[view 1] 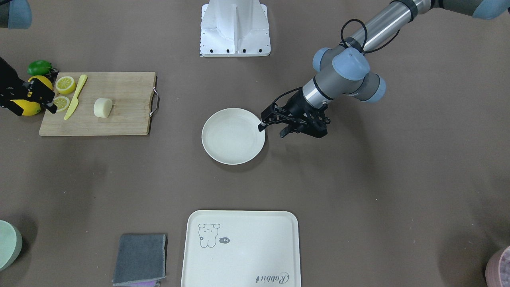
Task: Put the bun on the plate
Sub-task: 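Withdraw the left arm while the right arm reaches toward the cutting board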
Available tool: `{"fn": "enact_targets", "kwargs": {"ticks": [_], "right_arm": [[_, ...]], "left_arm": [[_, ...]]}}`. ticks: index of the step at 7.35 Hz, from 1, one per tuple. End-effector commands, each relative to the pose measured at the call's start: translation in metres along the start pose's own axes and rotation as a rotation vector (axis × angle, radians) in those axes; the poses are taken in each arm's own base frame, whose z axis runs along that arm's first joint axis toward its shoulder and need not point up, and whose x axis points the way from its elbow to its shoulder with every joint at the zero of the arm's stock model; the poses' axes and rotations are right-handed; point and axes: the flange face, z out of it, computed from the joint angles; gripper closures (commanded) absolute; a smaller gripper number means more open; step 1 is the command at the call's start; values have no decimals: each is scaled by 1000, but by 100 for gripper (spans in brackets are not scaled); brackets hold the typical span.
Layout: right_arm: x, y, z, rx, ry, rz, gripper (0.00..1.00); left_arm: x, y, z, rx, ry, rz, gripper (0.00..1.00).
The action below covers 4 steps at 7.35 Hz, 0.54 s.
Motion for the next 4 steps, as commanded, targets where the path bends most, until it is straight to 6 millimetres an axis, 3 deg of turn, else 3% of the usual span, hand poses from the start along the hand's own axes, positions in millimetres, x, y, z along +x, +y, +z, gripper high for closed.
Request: {"fn": "enact_targets", "kwargs": {"ticks": [1, 2, 3, 4], "right_arm": [[-38, 14, 20, -13, 4, 56, 0], [-62, 30, 32, -2, 20, 89, 0], [-77, 42, 42, 7, 32, 123, 0], [-87, 53, 56, 23, 60, 158, 1]], "left_arm": [[-21, -93, -106, -43, -44, -32, 2], [-57, -128, -162, -60, -87, 26, 2], [-72, -163, -217, -66, -125, 53, 2], [-96, -181, -241, -47, -181, 91, 3]]}}
